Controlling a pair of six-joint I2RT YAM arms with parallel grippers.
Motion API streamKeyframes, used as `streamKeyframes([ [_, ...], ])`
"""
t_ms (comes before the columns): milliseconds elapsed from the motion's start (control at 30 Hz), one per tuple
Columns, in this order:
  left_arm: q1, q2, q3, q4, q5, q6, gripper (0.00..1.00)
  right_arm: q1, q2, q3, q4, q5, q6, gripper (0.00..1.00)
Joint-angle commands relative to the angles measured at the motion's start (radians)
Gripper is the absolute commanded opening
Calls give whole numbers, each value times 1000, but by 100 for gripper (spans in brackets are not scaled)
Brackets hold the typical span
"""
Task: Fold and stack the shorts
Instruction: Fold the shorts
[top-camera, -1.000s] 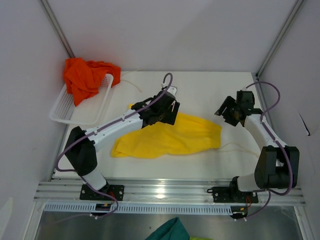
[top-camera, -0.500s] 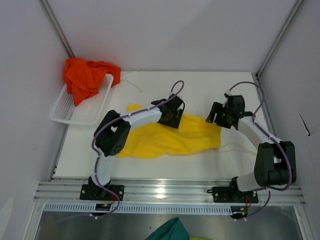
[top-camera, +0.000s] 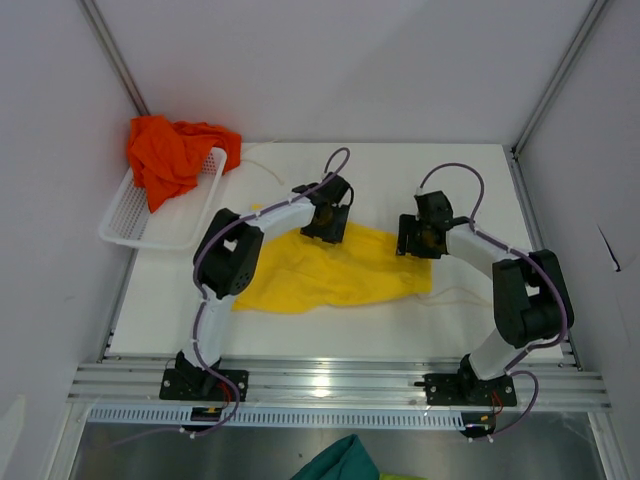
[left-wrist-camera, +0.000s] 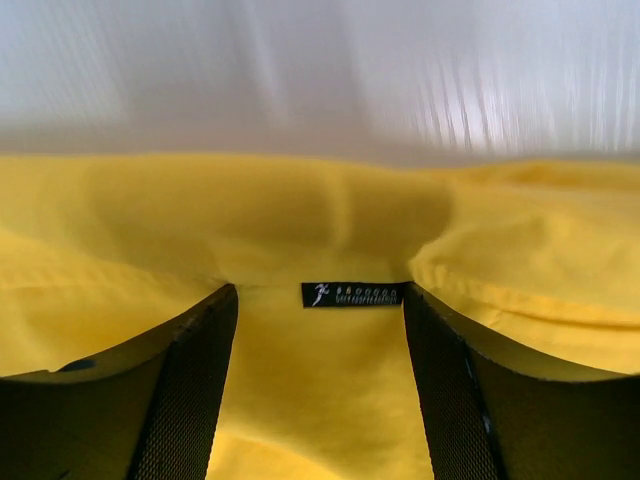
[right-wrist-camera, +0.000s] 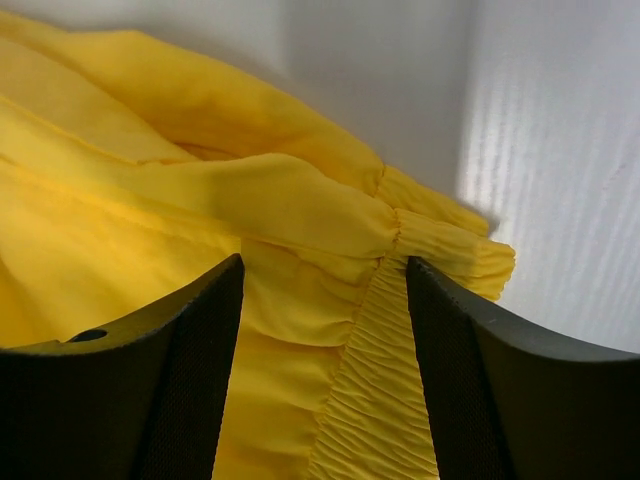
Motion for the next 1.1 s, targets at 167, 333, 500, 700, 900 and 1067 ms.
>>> streamKeyframes([
  [167, 88, 230, 362, -159, -2, 72, 69, 218, -89, -17, -25, -63, 118, 69],
  [333, 105, 221, 393, -152, -5, 75, 68, 226, -139, -10, -17, -63, 143, 79],
  [500, 102, 38, 211, -74, 4, 50, 69, 183, -268, -48, 3, -71, 124, 92],
  [700, 55, -133, 63, -49, -10, 36, 70, 183, -501, -236, 128, -77, 146, 93],
  [900, -33, -163, 149, -91, 27, 71, 70, 186, -693, -442, 308, -196, 190, 94],
  [1067, -97, -70, 281, -126, 116, 117, 70, 218, -842, -594, 432, -243, 262, 100],
])
